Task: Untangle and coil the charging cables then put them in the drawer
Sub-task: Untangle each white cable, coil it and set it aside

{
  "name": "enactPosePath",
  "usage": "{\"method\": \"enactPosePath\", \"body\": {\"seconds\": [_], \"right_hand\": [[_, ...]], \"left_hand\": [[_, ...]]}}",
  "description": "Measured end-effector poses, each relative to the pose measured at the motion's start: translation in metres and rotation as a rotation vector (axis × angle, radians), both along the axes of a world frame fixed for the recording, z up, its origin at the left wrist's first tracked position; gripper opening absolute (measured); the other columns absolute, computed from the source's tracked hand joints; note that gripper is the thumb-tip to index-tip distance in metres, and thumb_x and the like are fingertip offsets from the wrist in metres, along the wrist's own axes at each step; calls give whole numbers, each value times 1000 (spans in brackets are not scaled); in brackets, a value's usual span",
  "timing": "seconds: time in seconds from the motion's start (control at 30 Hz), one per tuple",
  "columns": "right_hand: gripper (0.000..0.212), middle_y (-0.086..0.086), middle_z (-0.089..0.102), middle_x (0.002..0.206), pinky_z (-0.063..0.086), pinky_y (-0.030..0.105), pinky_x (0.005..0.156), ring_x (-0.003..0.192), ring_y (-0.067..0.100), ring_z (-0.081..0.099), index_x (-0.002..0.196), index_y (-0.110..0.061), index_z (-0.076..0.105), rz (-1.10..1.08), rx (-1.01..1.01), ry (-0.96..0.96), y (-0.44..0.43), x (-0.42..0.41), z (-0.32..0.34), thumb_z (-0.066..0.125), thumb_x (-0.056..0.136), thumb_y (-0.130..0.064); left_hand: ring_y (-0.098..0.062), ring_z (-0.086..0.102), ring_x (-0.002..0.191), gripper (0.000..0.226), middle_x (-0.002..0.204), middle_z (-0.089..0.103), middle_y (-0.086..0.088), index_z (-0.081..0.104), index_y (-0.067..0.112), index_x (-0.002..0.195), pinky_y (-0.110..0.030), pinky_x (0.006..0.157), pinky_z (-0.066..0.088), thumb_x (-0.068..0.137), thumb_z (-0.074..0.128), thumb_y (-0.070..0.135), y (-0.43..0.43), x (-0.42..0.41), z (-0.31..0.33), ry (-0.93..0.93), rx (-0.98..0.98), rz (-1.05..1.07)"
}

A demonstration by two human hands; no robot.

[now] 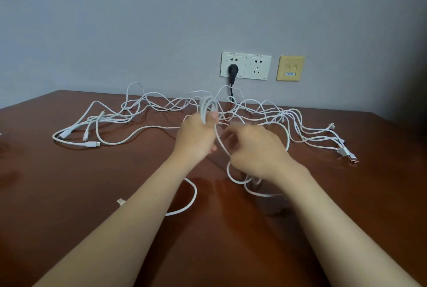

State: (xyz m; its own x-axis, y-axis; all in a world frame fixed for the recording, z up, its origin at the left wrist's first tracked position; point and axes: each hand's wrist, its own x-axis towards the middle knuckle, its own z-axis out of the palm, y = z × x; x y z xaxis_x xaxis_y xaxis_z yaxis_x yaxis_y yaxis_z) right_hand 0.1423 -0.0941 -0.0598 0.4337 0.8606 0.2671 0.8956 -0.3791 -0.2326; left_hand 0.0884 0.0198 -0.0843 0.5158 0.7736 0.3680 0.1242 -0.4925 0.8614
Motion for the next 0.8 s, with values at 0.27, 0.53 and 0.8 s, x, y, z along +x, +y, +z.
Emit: {"method": "enactPosePath", "body": {"seconds": [0.27, 0.53, 0.8], "right_hand": [[13, -3, 66, 73, 46, 32, 80, 90, 25, 62, 80, -28, 48, 27, 65, 189, 10, 5, -11, 47, 92, -32], [42, -5, 61, 71, 31, 31, 77, 80, 18, 49, 66, -18, 53, 18, -105, 98, 6, 7, -12, 43, 94, -47], [23, -12, 42, 60, 25, 34, 90, 78, 11, 36, 73, -29, 49, 78, 27, -55, -2, 6, 2, 48, 94, -38]], "left_hand": [[-33, 65, 71, 31, 59, 65, -2, 55, 11, 73, -50, 79, 55, 98, 41, 23, 6, 1, -2, -192, -215, -43], [-6, 35, 26, 36, 34, 35, 7, 39, 13, 69, -14, 36, 42, 103, 32, 23, 13, -5, 10, -568, -822, -185], [-5, 25, 23, 33, 44, 32, 3, 40, 14, 70, -9, 31, 24, 102, 35, 23, 23, -11, 16, -604, -810, -44]]}}
